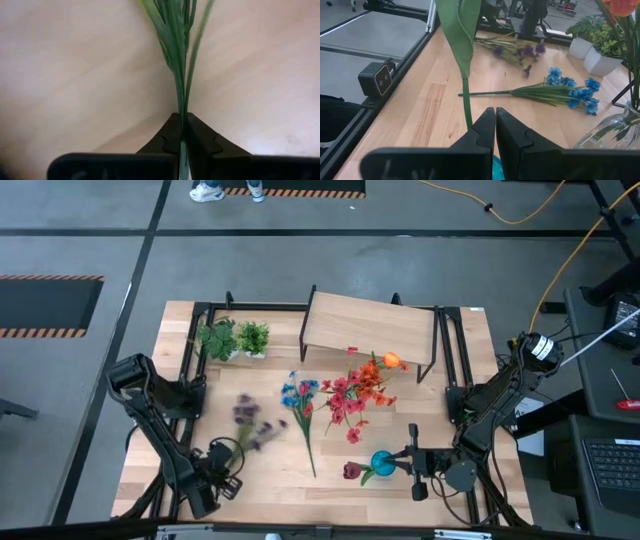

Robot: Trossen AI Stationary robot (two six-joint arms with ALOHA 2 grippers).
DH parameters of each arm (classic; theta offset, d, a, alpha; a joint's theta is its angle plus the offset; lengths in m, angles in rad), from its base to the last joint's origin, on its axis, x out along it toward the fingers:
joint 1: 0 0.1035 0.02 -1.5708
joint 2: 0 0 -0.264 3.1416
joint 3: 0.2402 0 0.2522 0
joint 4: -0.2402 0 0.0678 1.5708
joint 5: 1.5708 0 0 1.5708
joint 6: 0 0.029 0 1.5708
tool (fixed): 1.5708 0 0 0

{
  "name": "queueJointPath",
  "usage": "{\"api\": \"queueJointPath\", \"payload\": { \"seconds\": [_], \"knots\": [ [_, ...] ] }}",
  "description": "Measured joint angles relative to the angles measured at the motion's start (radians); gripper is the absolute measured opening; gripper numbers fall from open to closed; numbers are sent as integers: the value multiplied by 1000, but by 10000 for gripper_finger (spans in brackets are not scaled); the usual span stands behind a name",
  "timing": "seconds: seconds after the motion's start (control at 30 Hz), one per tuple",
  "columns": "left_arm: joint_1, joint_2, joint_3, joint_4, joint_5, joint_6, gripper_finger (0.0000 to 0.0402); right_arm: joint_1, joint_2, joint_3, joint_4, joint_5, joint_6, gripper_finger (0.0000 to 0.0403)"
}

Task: Pick and place flowers into a vace then onto a shelf
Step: Put the violet flowers into the blue vase

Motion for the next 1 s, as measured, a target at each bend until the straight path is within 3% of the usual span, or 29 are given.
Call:
{"api": "queueJointPath", "payload": {
  "seconds": [0.27, 0.6, 0.83, 1.0],
  "knots": [
    [-47, -18, 32, -8, -345, 84, 5, 0, 0, 0, 2, 0, 4, 19],
    [-52, -18, 41, 74, -565, 319, 4, 0, 0, 0, 7, 0, 5, 19],
    [-60, -19, 41, 267, -666, 547, 4, 0, 0, 0, 7, 0, 3, 19],
    [-68, -20, 41, 486, -730, 833, 4, 0, 0, 0, 9, 0, 35, 19]
  ]
}}
